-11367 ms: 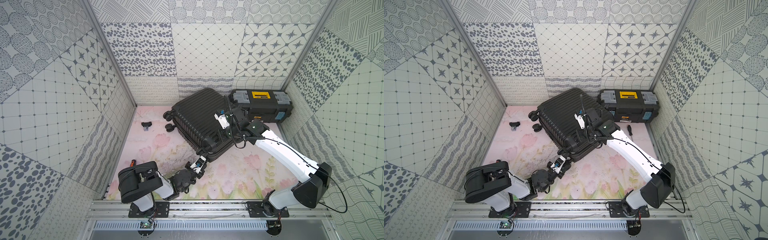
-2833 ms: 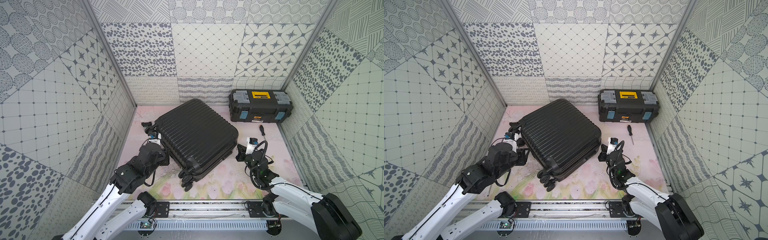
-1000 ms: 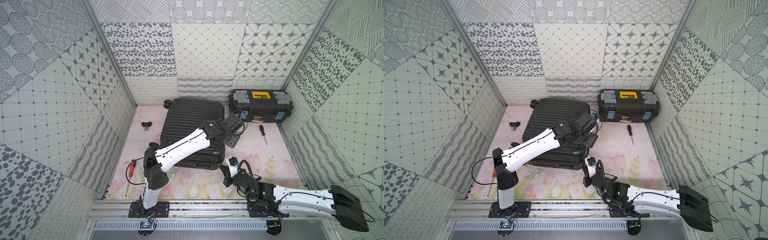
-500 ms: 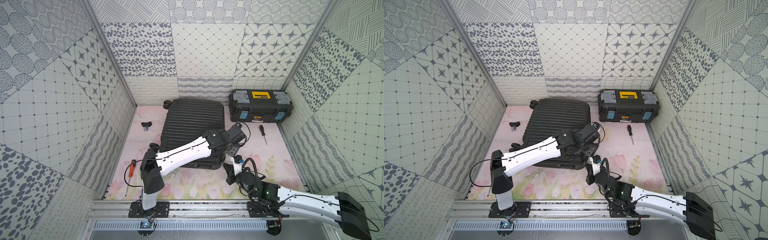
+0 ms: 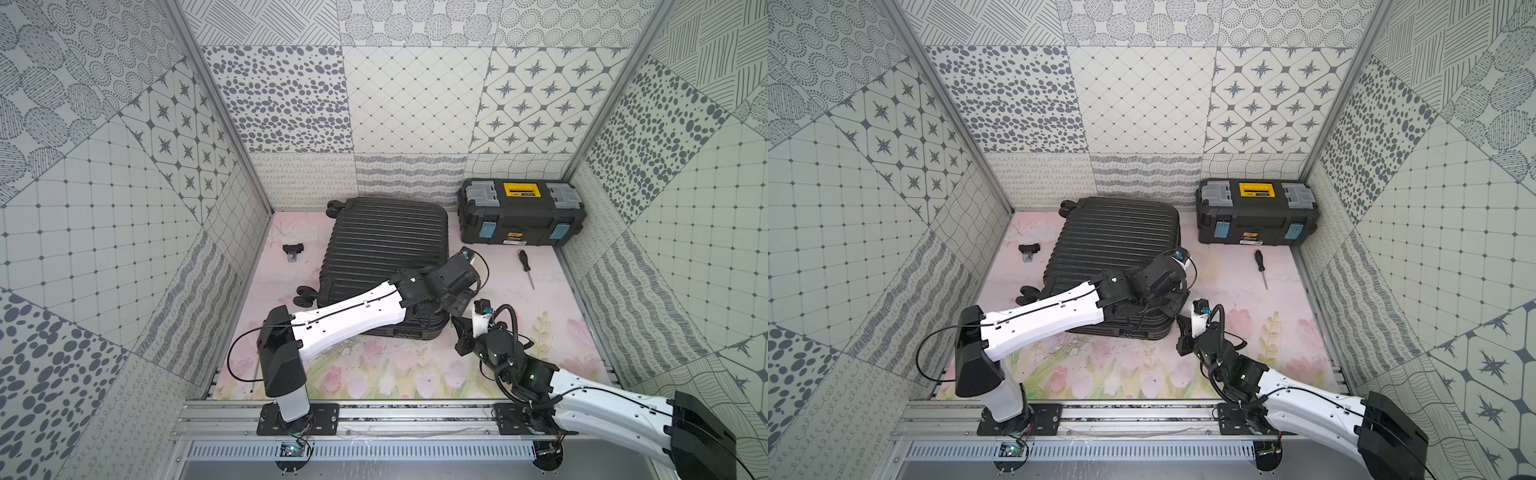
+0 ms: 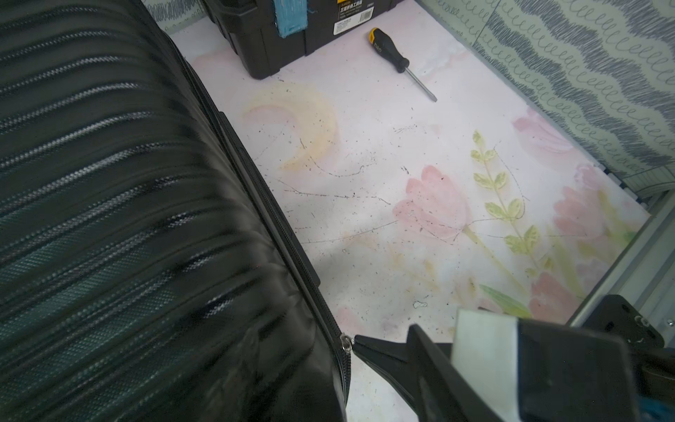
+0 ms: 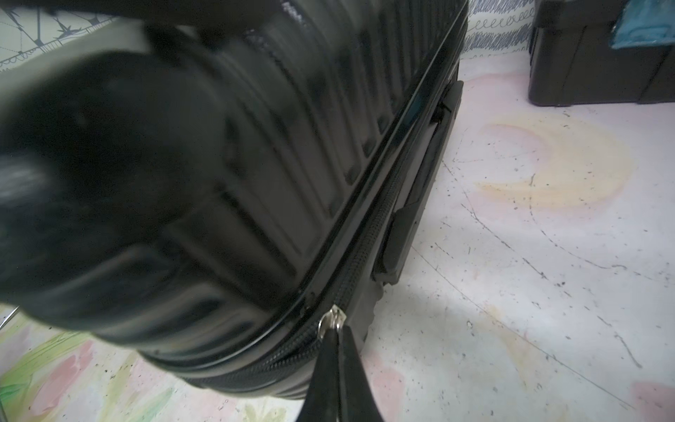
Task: Open the suitcase zippers
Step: Unzip the zipper on the suitcase.
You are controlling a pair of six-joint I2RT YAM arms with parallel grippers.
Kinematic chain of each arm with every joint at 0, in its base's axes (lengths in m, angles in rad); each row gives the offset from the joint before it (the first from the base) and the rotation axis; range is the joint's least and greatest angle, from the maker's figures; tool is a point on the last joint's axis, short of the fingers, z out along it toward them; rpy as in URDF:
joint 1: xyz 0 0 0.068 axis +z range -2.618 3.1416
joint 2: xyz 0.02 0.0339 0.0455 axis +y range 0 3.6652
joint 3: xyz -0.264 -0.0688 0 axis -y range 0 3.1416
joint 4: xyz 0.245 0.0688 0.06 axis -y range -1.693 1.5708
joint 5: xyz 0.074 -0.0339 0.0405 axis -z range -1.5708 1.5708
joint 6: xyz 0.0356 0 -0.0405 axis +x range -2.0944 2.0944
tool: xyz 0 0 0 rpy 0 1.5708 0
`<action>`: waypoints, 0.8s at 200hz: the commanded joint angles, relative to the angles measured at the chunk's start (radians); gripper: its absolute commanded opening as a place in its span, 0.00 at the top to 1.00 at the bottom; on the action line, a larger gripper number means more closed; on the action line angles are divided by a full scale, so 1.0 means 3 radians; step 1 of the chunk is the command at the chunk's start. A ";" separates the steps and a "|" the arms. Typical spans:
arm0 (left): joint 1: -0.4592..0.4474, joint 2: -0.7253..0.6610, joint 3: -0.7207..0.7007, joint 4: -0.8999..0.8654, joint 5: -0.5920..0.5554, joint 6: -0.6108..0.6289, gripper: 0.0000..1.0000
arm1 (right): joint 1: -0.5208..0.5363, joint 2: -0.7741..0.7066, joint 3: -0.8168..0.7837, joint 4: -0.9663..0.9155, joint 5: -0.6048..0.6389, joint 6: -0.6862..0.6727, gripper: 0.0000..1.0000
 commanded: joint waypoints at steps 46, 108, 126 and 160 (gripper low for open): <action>-0.0093 -0.0516 -0.0615 -0.1083 0.0221 -0.0358 0.37 | -0.0452 0.0657 0.0235 0.0581 -0.0405 -0.0463 1.00; -0.0188 -0.1042 -0.1101 -0.1056 0.0360 -0.0513 0.37 | -0.0844 0.1089 0.0544 0.0792 -0.0831 -0.0441 1.00; -0.0191 -0.1246 -0.1076 -0.1120 0.0276 -0.0501 0.34 | -0.0876 0.1176 0.0576 0.0875 -0.0968 -0.0456 1.00; 0.0195 -0.1552 -0.0940 -0.1546 -0.0294 -0.0559 0.28 | -0.0857 0.1165 0.0479 0.1014 -0.1274 -0.0555 1.00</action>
